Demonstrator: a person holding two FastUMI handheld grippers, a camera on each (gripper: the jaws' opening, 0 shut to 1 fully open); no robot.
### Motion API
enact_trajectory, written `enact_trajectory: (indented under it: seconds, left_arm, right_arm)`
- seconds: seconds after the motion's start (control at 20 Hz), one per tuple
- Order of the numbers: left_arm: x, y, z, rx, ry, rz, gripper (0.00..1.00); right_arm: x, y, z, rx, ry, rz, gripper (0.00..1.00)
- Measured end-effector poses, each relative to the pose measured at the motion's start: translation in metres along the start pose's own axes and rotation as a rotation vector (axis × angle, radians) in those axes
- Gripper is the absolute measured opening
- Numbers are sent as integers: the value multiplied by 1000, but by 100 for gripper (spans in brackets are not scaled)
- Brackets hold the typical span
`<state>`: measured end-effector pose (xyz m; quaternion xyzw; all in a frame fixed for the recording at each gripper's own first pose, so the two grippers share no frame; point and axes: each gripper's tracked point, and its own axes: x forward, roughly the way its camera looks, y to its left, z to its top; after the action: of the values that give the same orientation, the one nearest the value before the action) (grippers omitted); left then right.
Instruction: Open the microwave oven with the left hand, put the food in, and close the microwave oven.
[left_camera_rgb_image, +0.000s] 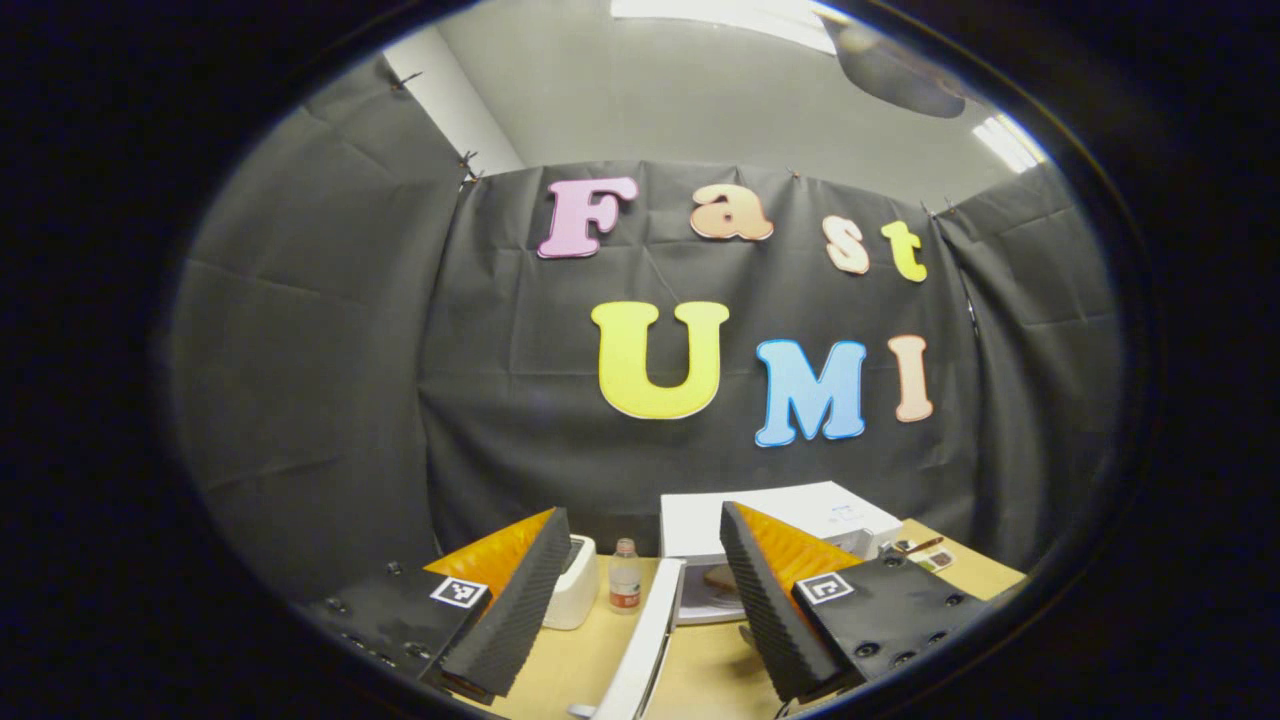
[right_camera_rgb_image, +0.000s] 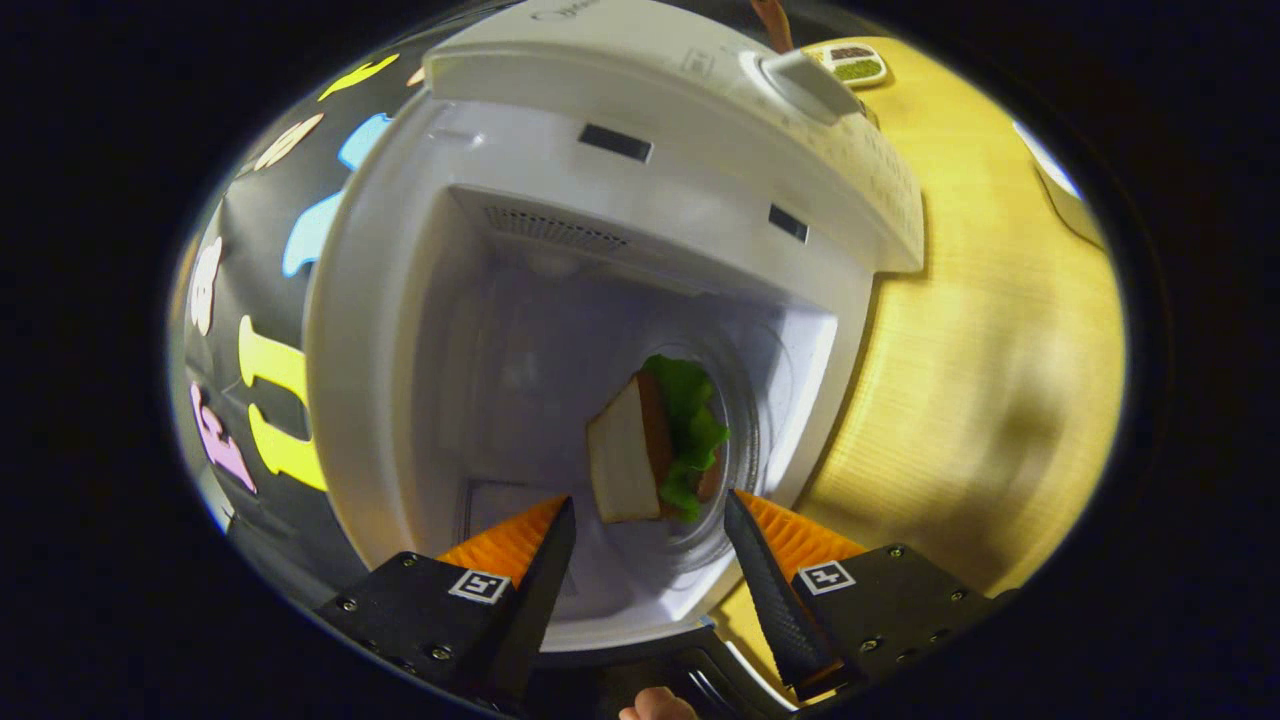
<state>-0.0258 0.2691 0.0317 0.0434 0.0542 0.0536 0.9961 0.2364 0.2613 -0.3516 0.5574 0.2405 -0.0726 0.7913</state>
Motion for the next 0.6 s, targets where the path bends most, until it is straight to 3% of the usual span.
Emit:
enact_trajectory:
  seconds: [0.3,0.6]
  left_arm:
    - [3,-28,-1,-32,-26,-83,96]
    - [4,-47,-16,-31,-15,-145,95]
  right_arm:
    - [-81,-5,18,-382,37,26,89]
    - [-180,8,50,-653,-51,60,89]
